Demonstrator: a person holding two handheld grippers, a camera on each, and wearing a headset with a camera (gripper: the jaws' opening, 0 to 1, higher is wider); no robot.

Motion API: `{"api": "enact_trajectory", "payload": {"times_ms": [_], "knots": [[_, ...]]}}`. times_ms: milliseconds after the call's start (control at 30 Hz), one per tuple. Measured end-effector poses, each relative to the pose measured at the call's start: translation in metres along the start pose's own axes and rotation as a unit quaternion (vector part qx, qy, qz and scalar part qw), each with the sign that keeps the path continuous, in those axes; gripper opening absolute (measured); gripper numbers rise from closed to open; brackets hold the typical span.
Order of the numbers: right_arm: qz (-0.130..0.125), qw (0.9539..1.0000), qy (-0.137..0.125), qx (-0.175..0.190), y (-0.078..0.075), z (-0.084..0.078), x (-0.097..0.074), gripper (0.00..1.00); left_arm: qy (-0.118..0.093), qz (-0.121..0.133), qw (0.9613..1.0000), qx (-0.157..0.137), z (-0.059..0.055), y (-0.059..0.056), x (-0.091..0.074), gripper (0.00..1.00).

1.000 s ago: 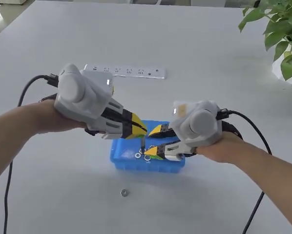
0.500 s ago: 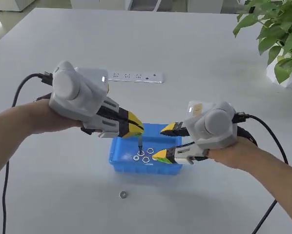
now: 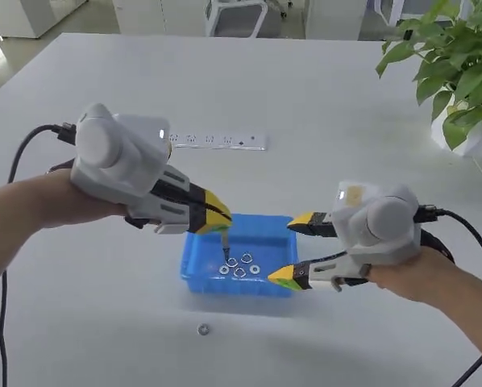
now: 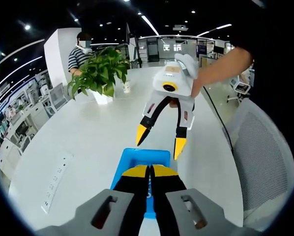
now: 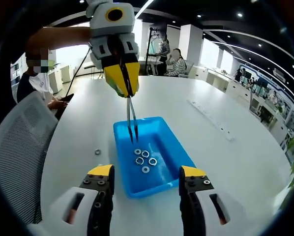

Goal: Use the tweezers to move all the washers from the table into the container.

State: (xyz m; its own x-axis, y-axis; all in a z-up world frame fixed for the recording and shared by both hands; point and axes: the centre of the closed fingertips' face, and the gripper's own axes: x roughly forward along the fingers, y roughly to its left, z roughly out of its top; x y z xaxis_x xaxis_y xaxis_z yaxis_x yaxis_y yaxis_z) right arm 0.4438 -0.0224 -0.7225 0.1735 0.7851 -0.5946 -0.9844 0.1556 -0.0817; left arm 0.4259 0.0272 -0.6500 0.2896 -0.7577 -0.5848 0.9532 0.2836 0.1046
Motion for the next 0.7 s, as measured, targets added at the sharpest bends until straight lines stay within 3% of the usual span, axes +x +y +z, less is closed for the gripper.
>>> {"api": "enact_trajectory", "payload": {"times_ms": [333, 700], "knots": [[-0.014, 0.9998, -0.001, 0.012, 0.008, -0.008, -0.015, 0.61, 0.004, -0.001, 1.0, 0.006, 0.008, -0.011, -0.013, 0.04], [-0.03, 0.9993, -0.01, 0.021, 0.014, -0.009, -0.028, 0.69, 0.008, 0.003, 1.0, 0.003, 0.006, -0.024, -0.023, 0.04]]}}
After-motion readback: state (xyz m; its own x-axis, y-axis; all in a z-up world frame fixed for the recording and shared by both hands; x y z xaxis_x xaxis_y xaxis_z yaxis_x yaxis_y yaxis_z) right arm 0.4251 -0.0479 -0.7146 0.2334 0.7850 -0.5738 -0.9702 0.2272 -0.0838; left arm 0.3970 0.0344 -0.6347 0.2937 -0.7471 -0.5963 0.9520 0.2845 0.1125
